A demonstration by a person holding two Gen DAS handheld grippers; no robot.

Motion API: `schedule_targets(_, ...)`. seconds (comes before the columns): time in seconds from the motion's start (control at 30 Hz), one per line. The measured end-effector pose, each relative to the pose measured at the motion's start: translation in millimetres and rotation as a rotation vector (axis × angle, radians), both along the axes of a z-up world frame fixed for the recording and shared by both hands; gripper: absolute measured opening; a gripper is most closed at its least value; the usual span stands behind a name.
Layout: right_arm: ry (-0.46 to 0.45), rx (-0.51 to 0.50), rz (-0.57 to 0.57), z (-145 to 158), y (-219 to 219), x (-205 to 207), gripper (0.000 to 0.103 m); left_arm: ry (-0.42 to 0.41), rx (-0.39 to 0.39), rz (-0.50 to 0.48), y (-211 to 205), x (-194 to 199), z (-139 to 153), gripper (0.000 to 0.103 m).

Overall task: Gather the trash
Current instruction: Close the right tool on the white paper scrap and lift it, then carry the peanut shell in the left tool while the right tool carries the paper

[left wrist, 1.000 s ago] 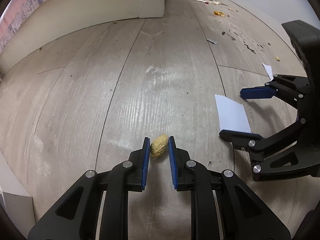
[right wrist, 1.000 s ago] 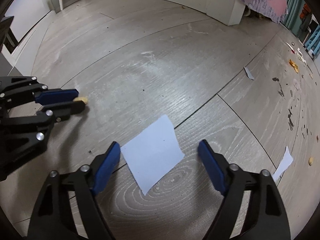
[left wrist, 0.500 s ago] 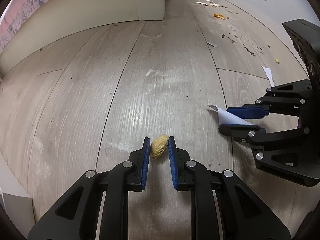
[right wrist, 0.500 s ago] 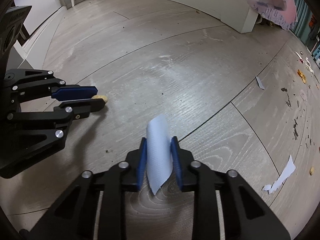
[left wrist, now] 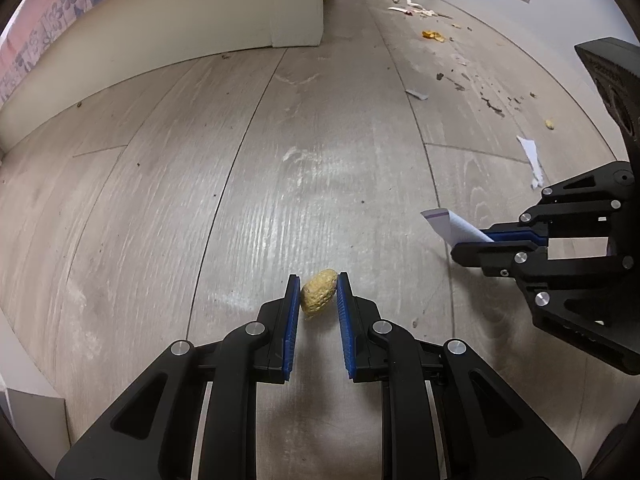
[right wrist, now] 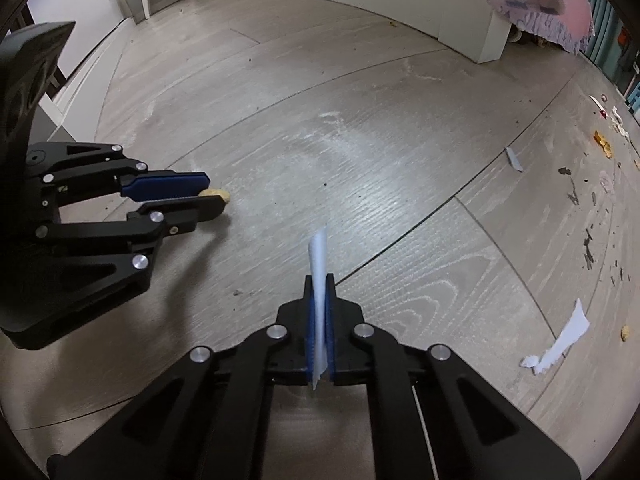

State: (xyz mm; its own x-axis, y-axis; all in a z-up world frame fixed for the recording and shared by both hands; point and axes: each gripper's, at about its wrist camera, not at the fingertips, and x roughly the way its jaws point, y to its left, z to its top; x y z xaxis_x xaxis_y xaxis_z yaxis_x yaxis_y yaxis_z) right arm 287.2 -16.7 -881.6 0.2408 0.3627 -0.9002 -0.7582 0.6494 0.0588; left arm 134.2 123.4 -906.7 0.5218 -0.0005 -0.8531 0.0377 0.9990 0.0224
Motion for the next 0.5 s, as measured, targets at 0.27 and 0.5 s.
schedule_targets(0.27,0.061,-0.026,-0.100,88.1,-57.0,-22.6,0.006,0.091,-0.032,0.017,-28.6,-24.3,75.1,0.017)
schedule_targets(0.5,0.099,-0.020,-0.207,244.9,-113.2,-51.4,0.006,0.128,-0.066,-0.016,-73.7,-36.7,222.4,0.017)
